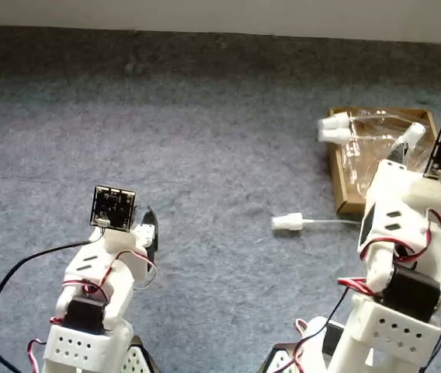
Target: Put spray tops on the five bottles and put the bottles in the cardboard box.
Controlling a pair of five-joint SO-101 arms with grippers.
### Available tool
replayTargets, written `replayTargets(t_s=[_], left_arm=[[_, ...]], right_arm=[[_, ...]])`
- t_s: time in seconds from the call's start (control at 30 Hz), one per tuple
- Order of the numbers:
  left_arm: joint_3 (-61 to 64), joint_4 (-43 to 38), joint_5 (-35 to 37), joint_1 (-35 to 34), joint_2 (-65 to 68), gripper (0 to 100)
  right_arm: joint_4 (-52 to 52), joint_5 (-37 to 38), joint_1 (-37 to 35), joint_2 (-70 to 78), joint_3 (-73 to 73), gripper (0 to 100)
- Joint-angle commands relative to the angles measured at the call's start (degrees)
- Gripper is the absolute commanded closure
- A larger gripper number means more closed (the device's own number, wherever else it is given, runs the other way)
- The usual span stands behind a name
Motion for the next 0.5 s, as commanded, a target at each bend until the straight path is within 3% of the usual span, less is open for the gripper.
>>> replayTargets(t_s=[0.0, 0.3, 0.47], left_arm=[[-3.9, 1.2, 0.6, -0.6, -0.4, 99], [-6.1, 1.3, 1.2, -6.4, -0.4, 99], [-7.1, 1.3, 5.1, -9.3, -0.4, 99]], right_arm=[[3.2, -0.4, -2.5, -3.0, -2.6, 81.0], [11.6, -0.4, -4.8, -10.5, -2.6, 81.2], [16.0, -0.4, -8.1, -14.7, -2.6, 93.8]])
